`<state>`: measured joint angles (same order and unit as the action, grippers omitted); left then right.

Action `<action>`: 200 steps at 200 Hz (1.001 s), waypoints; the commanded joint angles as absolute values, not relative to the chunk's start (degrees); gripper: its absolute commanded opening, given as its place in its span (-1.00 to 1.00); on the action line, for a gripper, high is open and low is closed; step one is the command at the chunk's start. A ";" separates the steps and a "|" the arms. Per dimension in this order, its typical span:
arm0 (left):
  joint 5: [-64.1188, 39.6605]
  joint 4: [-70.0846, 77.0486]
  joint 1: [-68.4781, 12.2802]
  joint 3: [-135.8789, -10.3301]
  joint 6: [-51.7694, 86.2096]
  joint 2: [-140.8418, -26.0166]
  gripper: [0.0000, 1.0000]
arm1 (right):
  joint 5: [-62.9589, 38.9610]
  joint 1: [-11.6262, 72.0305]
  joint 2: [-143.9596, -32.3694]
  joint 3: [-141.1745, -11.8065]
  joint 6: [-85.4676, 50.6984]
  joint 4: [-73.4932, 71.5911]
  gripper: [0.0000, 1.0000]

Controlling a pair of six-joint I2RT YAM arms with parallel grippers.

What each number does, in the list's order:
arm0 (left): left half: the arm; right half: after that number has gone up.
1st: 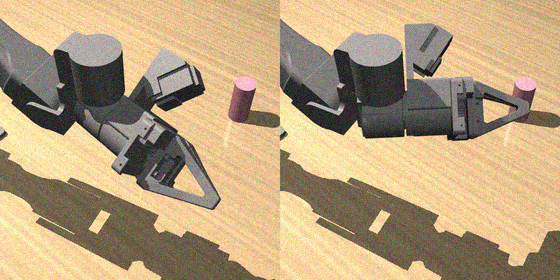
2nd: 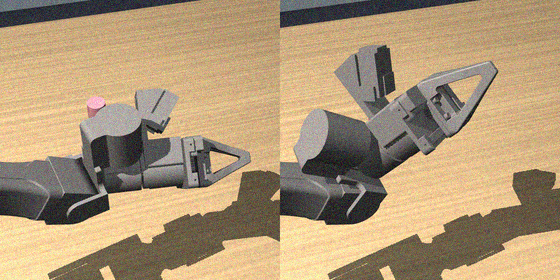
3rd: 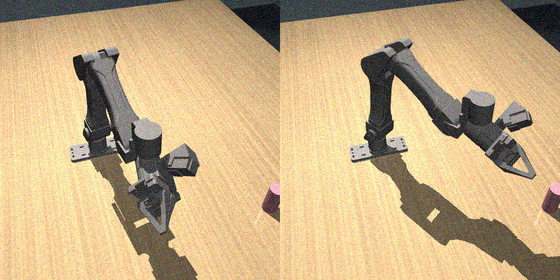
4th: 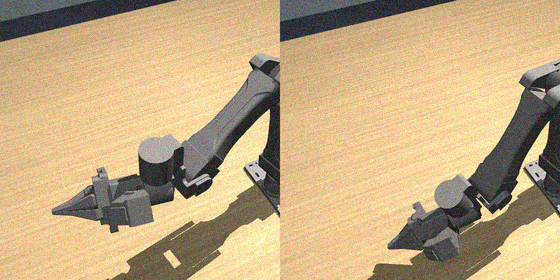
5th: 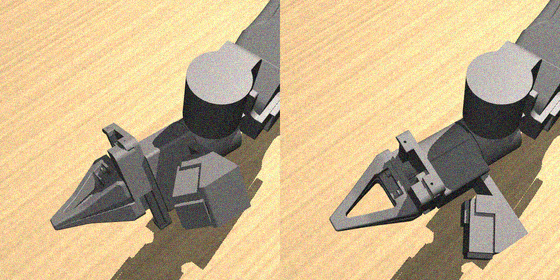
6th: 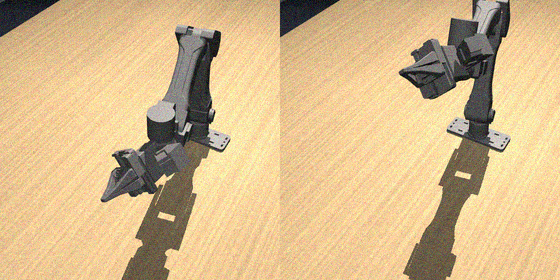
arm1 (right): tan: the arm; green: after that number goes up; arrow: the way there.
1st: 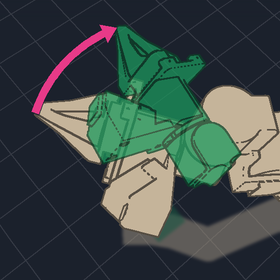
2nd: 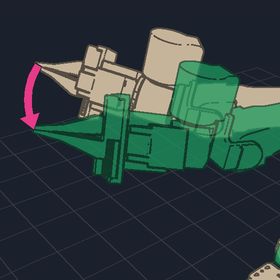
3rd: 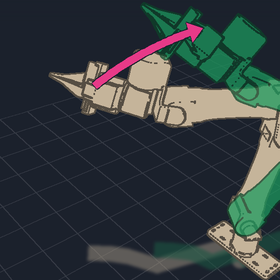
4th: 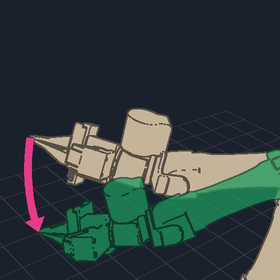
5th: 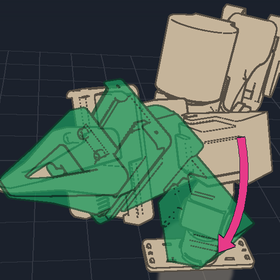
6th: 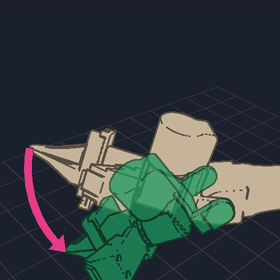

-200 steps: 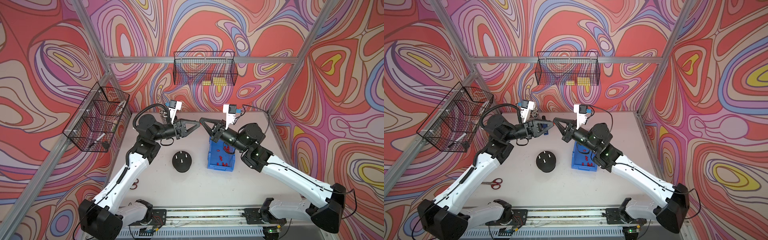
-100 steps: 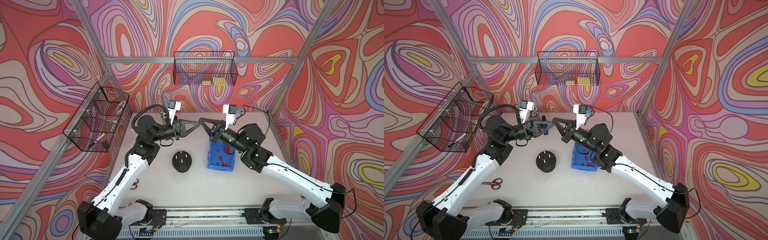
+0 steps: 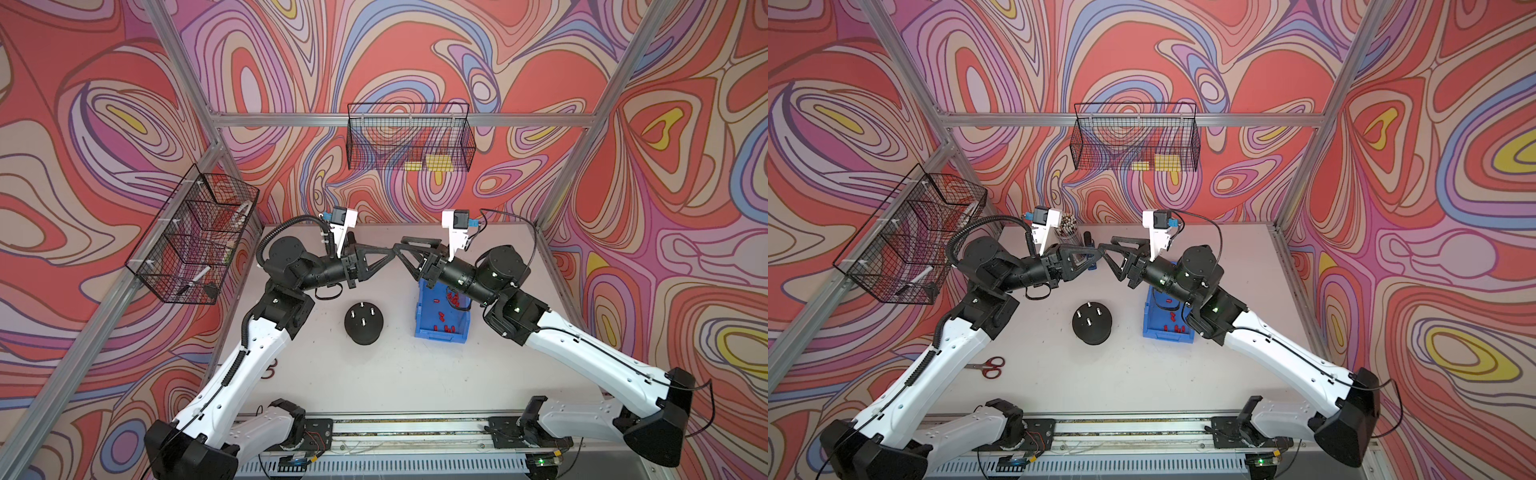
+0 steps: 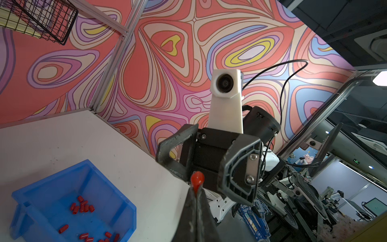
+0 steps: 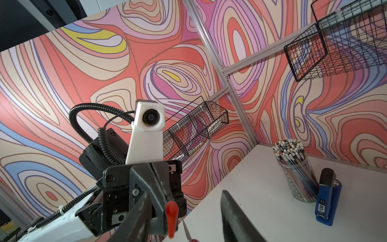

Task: Cover the protruding screws with screw protection sleeves
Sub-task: Pick up the screw protection sleeve from the storage box.

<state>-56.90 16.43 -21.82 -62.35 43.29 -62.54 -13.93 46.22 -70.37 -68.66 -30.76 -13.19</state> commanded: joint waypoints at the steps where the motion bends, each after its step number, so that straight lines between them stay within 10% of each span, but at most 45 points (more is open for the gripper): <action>1: -58.08 9.65 -22.12 -63.86 35.47 -60.25 -1.00 | -15.42 46.44 -67.62 -72.97 -25.28 -5.87 0.12; 200: -48.16 -14.59 -22.08 -61.10 7.71 -45.58 -1.00 | -31.95 46.44 -72.64 -99.06 11.54 32.83 -0.28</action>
<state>-49.67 -11.20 -21.82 -62.48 13.32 -46.59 -28.27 46.22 -70.87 -97.36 8.12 29.65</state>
